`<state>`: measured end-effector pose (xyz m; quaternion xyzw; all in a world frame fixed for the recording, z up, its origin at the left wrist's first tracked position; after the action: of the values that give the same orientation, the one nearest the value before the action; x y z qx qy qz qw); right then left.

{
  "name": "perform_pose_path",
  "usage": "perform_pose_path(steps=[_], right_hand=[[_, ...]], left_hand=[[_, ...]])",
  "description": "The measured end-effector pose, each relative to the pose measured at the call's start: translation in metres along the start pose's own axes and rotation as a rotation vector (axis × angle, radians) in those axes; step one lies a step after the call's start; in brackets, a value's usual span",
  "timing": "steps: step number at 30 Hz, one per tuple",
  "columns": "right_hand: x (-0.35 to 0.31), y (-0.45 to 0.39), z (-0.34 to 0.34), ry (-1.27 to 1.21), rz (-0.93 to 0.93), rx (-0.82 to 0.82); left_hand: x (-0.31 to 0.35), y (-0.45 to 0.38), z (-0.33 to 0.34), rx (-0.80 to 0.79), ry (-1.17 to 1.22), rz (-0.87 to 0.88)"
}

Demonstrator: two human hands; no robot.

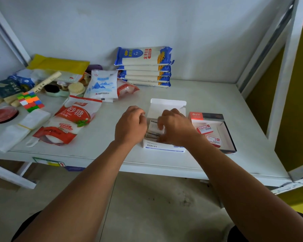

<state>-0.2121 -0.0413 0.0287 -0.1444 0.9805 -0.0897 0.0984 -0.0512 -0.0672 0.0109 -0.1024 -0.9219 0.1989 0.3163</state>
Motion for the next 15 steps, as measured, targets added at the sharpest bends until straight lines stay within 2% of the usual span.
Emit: perform_pose_path(steps=[15], right_hand=[[0.0029, -0.0011, 0.0017, -0.116, 0.116, -0.049]], left_hand=[[0.0, 0.0004, -0.0008, 0.011, -0.012, 0.004]])
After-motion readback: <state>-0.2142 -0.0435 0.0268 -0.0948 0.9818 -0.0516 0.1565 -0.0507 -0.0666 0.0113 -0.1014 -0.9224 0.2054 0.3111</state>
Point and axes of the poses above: each hand's wrist, its own y-axis away from the middle knuckle, its own z-axis out of the palm, x = y × z, the point moved 2 cm from there along -y, towards the middle knuckle, and after that the axes turned 4 degrees about x, right-handed, at the moved point
